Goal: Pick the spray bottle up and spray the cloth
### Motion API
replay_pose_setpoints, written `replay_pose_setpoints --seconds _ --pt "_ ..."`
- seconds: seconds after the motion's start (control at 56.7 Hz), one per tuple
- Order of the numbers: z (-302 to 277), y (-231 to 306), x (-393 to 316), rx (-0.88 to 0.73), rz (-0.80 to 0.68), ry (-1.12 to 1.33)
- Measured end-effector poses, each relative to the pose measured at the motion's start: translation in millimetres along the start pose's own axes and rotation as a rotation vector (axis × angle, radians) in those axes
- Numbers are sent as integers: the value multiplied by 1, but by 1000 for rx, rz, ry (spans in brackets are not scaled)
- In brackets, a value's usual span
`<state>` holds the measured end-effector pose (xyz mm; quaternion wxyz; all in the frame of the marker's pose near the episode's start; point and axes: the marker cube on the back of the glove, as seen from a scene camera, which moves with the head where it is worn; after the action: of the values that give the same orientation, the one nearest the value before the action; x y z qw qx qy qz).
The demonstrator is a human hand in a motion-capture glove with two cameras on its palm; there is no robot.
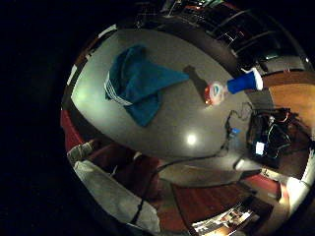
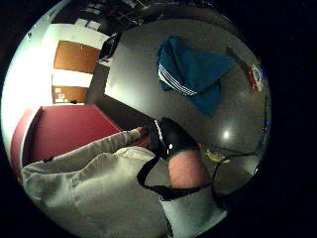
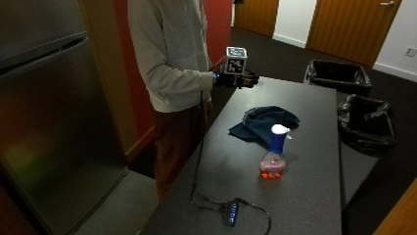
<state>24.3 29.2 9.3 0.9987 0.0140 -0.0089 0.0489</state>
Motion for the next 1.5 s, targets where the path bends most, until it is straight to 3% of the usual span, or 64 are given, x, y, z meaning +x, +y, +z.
replay_pose_setpoints --seconds 1.094,1.499 --pt "-8 96 182 364 447 -130" --pt "-1 89 214 496 485 -389"
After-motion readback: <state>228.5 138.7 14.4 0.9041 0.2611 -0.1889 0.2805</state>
